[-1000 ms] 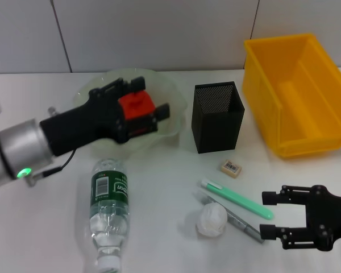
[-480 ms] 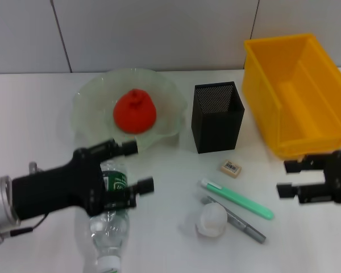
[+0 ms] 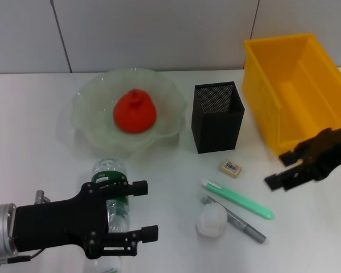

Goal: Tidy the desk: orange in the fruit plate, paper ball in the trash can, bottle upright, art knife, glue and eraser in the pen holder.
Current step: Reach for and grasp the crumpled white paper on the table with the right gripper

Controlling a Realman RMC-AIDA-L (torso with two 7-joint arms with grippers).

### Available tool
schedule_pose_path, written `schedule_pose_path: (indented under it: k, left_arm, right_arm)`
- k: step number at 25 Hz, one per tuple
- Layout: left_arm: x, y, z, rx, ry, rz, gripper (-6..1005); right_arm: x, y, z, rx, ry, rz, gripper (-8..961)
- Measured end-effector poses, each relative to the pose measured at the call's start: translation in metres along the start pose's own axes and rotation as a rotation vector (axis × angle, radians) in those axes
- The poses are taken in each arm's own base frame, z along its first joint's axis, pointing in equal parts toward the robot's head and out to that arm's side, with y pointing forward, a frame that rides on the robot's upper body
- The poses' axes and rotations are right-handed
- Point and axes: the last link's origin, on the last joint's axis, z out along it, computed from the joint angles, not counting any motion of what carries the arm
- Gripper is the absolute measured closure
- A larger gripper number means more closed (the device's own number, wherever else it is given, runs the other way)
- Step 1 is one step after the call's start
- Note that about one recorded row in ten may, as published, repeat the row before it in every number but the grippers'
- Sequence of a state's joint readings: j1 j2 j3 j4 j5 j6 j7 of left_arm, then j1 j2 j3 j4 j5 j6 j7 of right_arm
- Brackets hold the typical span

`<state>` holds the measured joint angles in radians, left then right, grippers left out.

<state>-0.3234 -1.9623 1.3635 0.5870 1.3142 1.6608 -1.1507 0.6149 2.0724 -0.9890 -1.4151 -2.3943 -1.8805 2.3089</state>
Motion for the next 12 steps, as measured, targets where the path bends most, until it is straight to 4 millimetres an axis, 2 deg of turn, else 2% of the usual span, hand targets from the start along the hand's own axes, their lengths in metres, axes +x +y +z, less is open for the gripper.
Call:
schedule_pose_path:
  k: [4,10,12]
  left_arm:
    - [-0.001,-0.001,-0.002,0.007,-0.004,-0.023,135]
    - [0.001,-0.002,-0.003,0.019,0.017,-0.024,136]
    - [0.001,-0.002,-0.001,0.016,0.020,-0.023,136]
  right_arm:
    - [-0.010,0.009,0.014,-0.010,0.098,-0.042,279]
    - [-0.038,0.022,0.052,0.008,0.271,-0.110,281]
    - [-0.040,0.023,0.058,0.009,0.285,-0.112,282]
